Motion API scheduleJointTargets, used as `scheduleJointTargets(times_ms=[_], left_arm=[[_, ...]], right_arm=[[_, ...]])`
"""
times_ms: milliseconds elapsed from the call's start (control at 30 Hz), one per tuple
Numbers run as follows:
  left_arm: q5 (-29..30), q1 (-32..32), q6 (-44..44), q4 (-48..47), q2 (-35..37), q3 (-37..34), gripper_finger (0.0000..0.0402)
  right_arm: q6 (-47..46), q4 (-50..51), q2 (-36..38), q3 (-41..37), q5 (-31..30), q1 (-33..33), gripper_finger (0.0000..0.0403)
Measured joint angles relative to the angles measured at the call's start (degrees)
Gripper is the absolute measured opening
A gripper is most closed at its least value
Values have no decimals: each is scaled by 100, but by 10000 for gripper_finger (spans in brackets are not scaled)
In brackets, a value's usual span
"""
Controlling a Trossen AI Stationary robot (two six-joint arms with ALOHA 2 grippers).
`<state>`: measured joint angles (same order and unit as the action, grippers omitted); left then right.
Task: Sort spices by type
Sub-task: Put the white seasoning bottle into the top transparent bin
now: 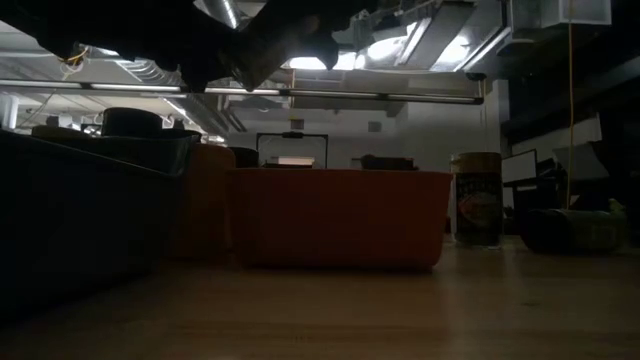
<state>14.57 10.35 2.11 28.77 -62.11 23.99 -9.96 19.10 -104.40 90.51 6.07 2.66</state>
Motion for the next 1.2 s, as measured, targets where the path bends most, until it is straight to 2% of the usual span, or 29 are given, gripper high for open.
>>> scheduleJointTargets(times_ms=[333, 633, 733, 900, 1000, 1200], left_arm=[[24, -2, -94, -25, 0, -2, 182], [22, 0, -83, -39, -2, -2, 182], [20, 0, -81, -43, -2, -2, 182], [17, 0, -59, -54, -2, -2, 182], [17, 0, -41, -72, -2, -2, 182], [17, 0, -39, -58, 0, -2, 183]], right_arm=[[-33, -265, 4, -5, -213, 0, 235], [-1, -299, 20, -1, -152, -4, 249], [282, -265, 68, -1, -166, -7, 248], [867, -101, 376, 118, -595, -4, 248], [997, 353, 520, 412, -874, -4, 248], [1030, 2113, 601, 1230, -1435, 2, 248]])
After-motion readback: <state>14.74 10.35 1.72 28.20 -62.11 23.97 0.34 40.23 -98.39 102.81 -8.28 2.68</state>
